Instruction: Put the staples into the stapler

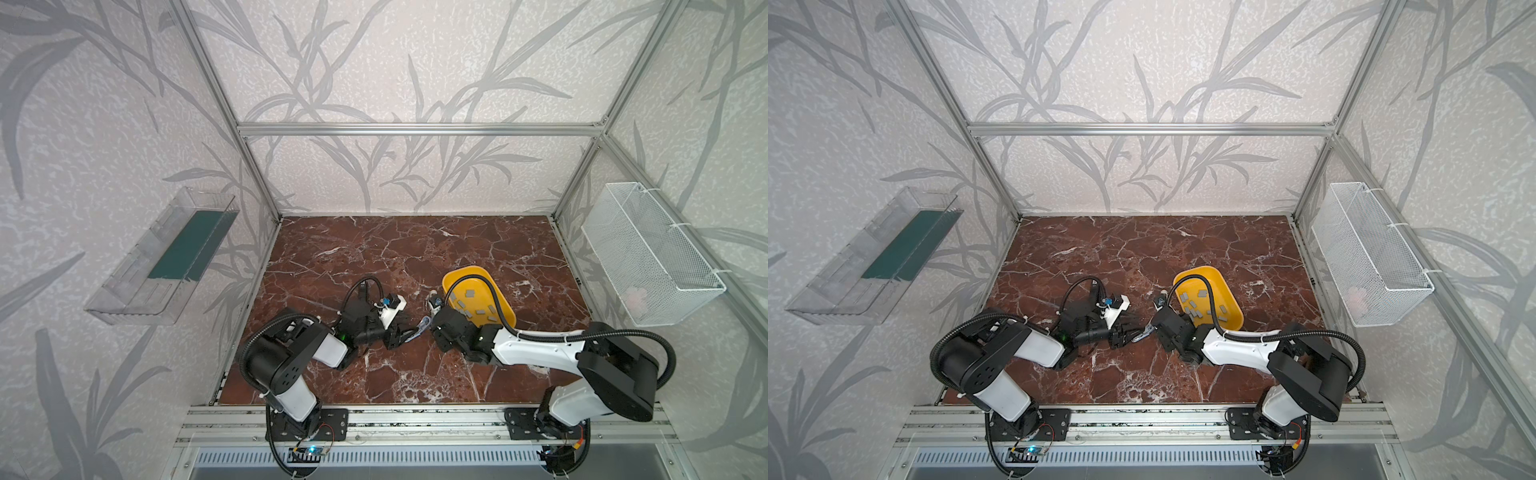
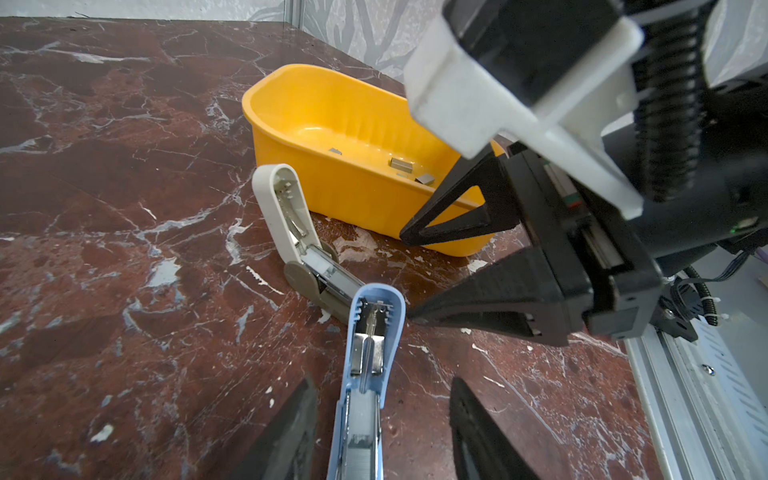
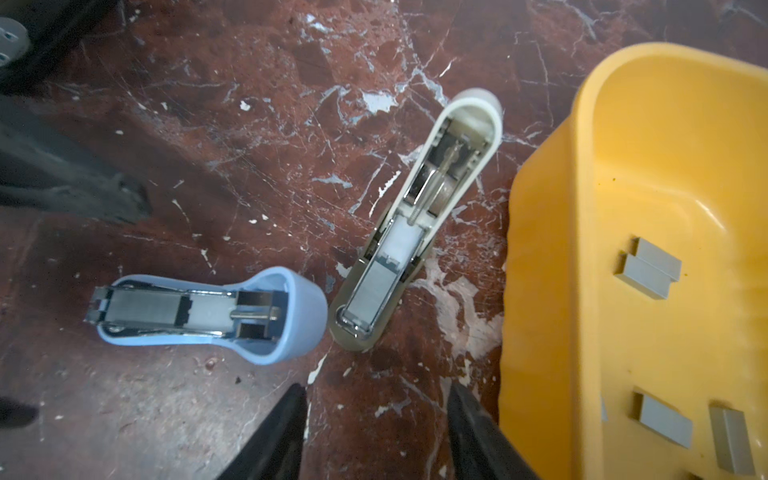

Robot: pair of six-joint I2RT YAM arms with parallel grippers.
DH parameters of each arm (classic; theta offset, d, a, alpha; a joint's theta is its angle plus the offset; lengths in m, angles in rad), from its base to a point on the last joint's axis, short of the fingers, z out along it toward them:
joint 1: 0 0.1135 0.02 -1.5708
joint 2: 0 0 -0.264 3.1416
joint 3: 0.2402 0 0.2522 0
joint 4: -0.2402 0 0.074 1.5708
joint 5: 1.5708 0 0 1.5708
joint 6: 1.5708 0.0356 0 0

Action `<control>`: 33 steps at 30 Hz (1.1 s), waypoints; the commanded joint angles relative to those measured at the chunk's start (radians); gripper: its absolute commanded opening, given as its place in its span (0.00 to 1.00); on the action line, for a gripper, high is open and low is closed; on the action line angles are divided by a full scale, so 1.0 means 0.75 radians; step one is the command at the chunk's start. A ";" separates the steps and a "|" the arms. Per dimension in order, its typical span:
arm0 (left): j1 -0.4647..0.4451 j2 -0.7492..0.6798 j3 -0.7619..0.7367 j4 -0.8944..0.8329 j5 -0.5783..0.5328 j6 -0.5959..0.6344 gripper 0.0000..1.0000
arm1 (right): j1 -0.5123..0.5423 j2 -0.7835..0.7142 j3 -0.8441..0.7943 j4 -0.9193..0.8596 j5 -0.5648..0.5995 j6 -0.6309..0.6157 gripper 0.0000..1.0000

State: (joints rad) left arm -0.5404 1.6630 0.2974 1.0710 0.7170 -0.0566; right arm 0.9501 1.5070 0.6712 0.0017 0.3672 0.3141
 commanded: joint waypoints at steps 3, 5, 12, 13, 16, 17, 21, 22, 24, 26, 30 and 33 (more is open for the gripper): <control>-0.014 0.038 0.025 -0.064 -0.060 0.092 0.49 | -0.046 -0.001 0.029 0.011 -0.011 0.041 0.51; -0.018 0.015 0.009 -0.062 -0.099 0.088 0.48 | -0.046 -0.016 0.034 0.005 -0.021 0.039 0.51; -0.096 -0.078 -0.090 -0.137 -0.355 0.091 0.46 | -0.046 -0.161 0.008 0.000 -0.136 0.059 0.51; -0.117 -0.071 -0.100 -0.128 -0.358 0.078 0.44 | -0.046 -0.185 -0.002 0.015 -0.155 0.070 0.51; -0.185 -0.053 -0.153 -0.049 -0.437 0.078 0.44 | -0.046 -0.258 -0.036 0.059 -0.184 0.105 0.53; -0.198 -0.047 -0.165 -0.028 -0.467 0.082 0.44 | -0.046 -0.277 -0.046 0.072 -0.195 0.111 0.53; -0.215 -0.004 -0.157 -0.016 -0.517 0.097 0.44 | -0.047 -0.305 -0.063 0.126 -0.248 0.117 0.55; -0.218 0.011 -0.157 -0.001 -0.522 0.100 0.44 | -0.047 -0.302 -0.059 0.123 -0.252 0.117 0.55; -0.224 0.042 -0.166 0.050 -0.524 0.108 0.44 | -0.047 -0.297 -0.060 0.129 -0.256 0.124 0.55; -0.229 0.063 -0.181 0.102 -0.535 0.115 0.44 | -0.046 -0.294 -0.067 0.140 -0.252 0.127 0.55; -0.232 0.065 -0.195 0.122 -0.582 0.125 0.53 | -0.047 -0.283 -0.059 0.142 -0.254 0.126 0.55; -0.235 0.071 -0.183 0.092 -0.582 0.134 0.58 | -0.046 -0.284 -0.058 0.145 -0.257 0.125 0.55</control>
State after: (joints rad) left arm -0.7113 1.7035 0.1646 1.1351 0.3069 0.0189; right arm 0.9161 1.2903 0.6361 0.0864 0.1810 0.3981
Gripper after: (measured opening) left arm 0.572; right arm 0.555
